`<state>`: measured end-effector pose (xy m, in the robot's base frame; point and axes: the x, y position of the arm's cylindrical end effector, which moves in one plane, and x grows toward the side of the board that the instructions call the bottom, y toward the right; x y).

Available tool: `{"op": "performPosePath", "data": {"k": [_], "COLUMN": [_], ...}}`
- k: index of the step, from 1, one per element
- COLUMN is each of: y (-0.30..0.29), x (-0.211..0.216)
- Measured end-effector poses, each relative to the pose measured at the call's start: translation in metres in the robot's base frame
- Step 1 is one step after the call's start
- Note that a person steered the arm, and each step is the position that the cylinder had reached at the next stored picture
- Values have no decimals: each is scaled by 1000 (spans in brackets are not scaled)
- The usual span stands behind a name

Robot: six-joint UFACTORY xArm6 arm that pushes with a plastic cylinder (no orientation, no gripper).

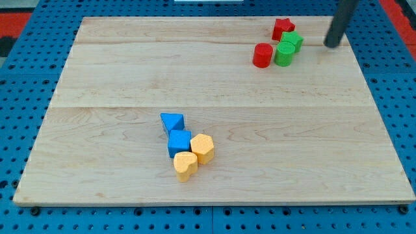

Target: Place the red star to the top left side

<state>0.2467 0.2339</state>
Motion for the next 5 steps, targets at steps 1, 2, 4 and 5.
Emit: {"op": "performPosePath", "data": {"k": [1,2,4,5], "y": [-86,-165,-91,-115], "x": [-36,-38,-37,-15]}}
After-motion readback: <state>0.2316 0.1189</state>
